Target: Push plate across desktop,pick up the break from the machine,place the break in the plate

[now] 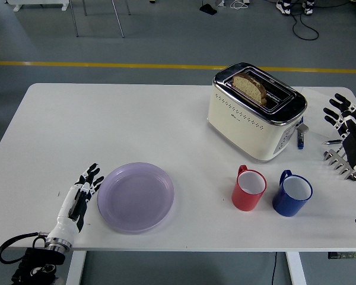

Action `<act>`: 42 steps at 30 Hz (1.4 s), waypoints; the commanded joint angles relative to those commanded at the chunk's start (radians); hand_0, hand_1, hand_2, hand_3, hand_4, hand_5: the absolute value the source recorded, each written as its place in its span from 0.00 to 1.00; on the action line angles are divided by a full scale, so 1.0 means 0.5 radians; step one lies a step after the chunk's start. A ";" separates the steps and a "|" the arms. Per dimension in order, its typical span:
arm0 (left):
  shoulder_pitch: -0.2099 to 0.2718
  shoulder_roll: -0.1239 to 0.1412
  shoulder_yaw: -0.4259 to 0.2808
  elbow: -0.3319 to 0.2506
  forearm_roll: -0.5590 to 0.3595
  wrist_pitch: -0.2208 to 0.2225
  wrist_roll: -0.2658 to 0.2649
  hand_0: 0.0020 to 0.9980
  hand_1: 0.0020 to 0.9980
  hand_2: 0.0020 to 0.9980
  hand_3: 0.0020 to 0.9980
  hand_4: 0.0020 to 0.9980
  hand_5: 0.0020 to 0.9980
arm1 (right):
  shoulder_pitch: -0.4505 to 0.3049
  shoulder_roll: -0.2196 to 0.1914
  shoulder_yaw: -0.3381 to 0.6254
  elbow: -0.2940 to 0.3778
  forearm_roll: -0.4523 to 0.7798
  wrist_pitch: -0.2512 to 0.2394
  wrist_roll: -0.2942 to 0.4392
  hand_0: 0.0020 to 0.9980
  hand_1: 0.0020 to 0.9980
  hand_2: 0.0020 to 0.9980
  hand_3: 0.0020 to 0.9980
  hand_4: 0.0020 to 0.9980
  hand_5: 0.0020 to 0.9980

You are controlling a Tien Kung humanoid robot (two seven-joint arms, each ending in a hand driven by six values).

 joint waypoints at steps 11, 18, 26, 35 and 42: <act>-0.005 0.030 0.113 -0.055 -0.055 -0.014 0.003 0.85 0.89 0.97 0.97 0.56 1.00 | 0.002 0.001 -0.001 0.000 0.000 -0.001 0.000 0.91 0.81 0.84 0.83 0.53 0.57; -0.007 0.026 0.140 -0.074 -0.076 -0.051 0.021 0.85 0.89 0.97 0.97 0.56 1.00 | 0.002 0.004 -0.002 -0.001 0.000 0.000 -0.001 0.91 0.81 0.84 0.83 0.53 0.57; 0.001 0.040 0.171 -0.114 -0.110 -0.101 0.035 0.84 0.88 0.96 0.96 0.57 1.00 | -0.001 0.003 0.003 0.001 0.000 -0.001 -0.002 0.91 0.81 0.84 0.83 0.53 0.57; -0.010 0.037 0.200 -0.122 -0.137 -0.169 0.051 0.83 0.86 0.95 0.95 0.57 1.00 | 0.002 0.005 -0.002 -0.001 0.000 -0.002 -0.001 0.91 0.81 0.84 0.83 0.53 0.57; -0.017 0.029 0.212 -0.108 -0.141 -0.233 0.074 0.83 0.85 0.94 0.95 0.57 1.00 | 0.001 0.008 -0.004 -0.001 0.000 -0.002 -0.001 0.91 0.81 0.84 0.83 0.53 0.57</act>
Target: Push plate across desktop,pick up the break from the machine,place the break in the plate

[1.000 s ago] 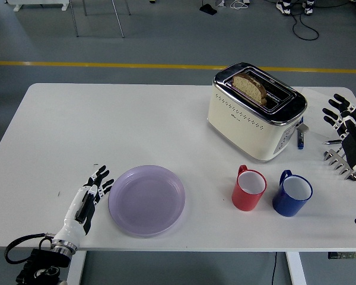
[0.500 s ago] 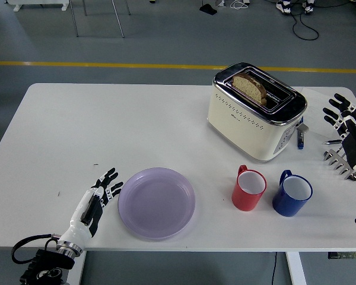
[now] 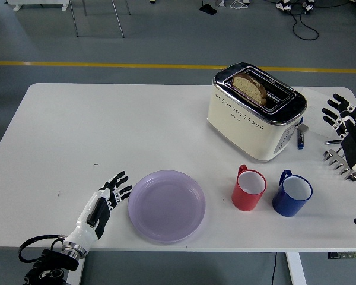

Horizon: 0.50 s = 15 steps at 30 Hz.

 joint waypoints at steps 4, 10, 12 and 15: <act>-0.008 -0.008 0.014 0.001 0.005 -0.068 0.012 0.82 0.85 0.93 0.93 0.53 1.00 | -0.001 0.001 0.000 -0.001 0.000 0.000 0.000 0.91 0.81 0.84 0.83 0.53 0.57; -0.016 -0.017 0.015 0.009 0.024 -0.126 0.028 0.81 0.83 0.91 0.90 0.54 1.00 | 0.000 0.003 -0.001 -0.001 0.001 0.000 0.000 0.91 0.81 0.84 0.83 0.53 0.57; -0.017 -0.018 0.014 0.007 0.024 -0.132 0.028 0.81 0.83 0.91 0.90 0.54 1.00 | -0.001 0.003 -0.001 -0.002 0.001 0.000 0.000 0.91 0.81 0.84 0.83 0.53 0.57; -0.019 -0.019 0.014 0.006 0.020 -0.135 0.026 0.81 0.83 0.91 0.90 0.54 1.00 | -0.002 0.003 -0.001 -0.001 0.001 -0.001 0.000 0.91 0.81 0.84 0.83 0.53 0.57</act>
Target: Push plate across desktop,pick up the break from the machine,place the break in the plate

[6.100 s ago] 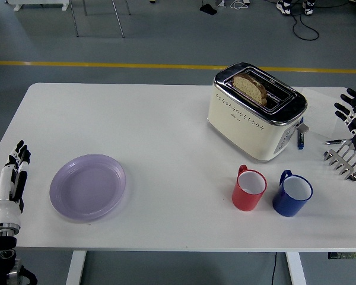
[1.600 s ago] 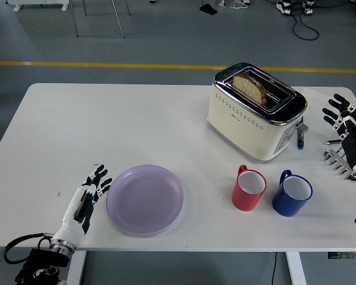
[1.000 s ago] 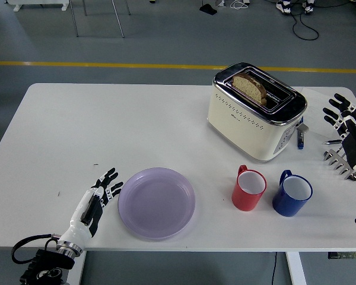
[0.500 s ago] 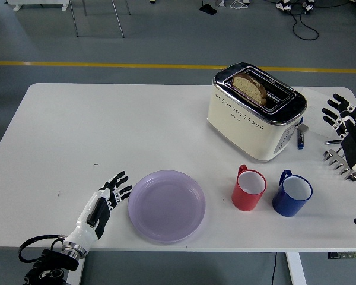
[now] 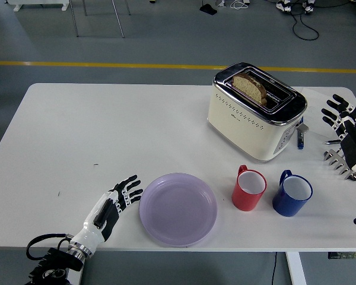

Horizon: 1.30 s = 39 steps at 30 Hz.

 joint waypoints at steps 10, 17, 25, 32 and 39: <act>-0.012 -0.020 -0.003 0.015 -0.011 -0.011 0.001 0.81 0.83 0.91 0.89 0.53 1.00 | 0.002 0.002 -0.003 0.001 0.000 -0.001 0.000 0.91 0.81 0.84 0.82 0.53 0.57; 0.000 -0.016 -0.032 -0.016 0.050 0.073 -0.019 0.81 0.83 0.91 0.89 0.53 1.00 | 0.000 0.000 0.000 0.011 0.000 -0.002 0.000 0.91 0.81 0.84 0.83 0.53 0.57; 0.094 -0.016 -0.341 -0.182 0.323 0.394 -0.066 0.79 0.82 0.89 0.86 0.51 1.00 | 0.031 -0.031 -0.015 0.023 -0.028 -0.012 0.001 0.91 0.81 0.84 0.83 0.54 0.57; 0.183 -0.027 -0.760 -0.414 0.474 0.511 -0.063 0.80 0.83 0.90 0.87 0.51 1.00 | 0.266 -0.251 -0.200 -0.045 -0.322 -0.130 0.038 0.92 0.82 0.85 0.87 0.55 0.54; 0.215 -0.033 -0.992 -0.565 0.514 0.550 -0.042 0.80 0.84 0.90 0.87 0.51 1.00 | 0.696 -0.471 -0.519 -0.181 -0.866 -0.234 -0.034 0.95 0.85 0.90 0.92 0.75 0.47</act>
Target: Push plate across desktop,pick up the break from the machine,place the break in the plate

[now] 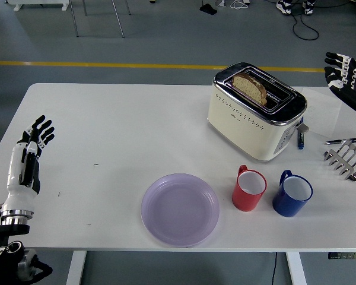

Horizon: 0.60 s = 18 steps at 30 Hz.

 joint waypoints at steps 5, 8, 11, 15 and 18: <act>0.022 -0.023 -0.076 -0.053 0.024 0.003 0.030 0.80 0.84 0.90 0.86 0.52 1.00 | 0.340 -0.013 -0.272 -0.180 -0.358 0.034 -0.137 0.99 0.89 0.95 0.97 0.80 0.41; 0.040 -0.027 -0.089 -0.055 0.021 0.005 0.039 0.80 0.84 0.90 0.86 0.52 1.00 | 0.531 0.061 -0.414 -0.315 -0.440 0.151 -0.189 0.99 0.89 0.95 0.97 0.80 0.41; 0.044 -0.031 -0.085 -0.048 0.019 0.005 0.053 0.80 0.84 0.90 0.86 0.52 1.00 | 0.666 0.127 -0.525 -0.401 -0.558 0.221 -0.234 1.00 0.93 0.98 1.00 0.82 0.30; 0.024 -0.039 -0.051 -0.027 -0.002 0.003 0.065 0.80 0.84 0.90 0.86 0.52 1.00 | 0.805 0.226 -0.679 -0.521 -0.745 0.169 -0.354 1.00 0.93 0.98 1.00 0.82 0.30; 0.019 -0.048 -0.031 -0.015 -0.008 0.002 0.069 0.80 0.83 0.90 0.86 0.53 1.00 | 0.876 0.311 -0.747 -0.599 -0.809 0.152 -0.402 1.00 0.93 0.99 1.00 0.83 0.29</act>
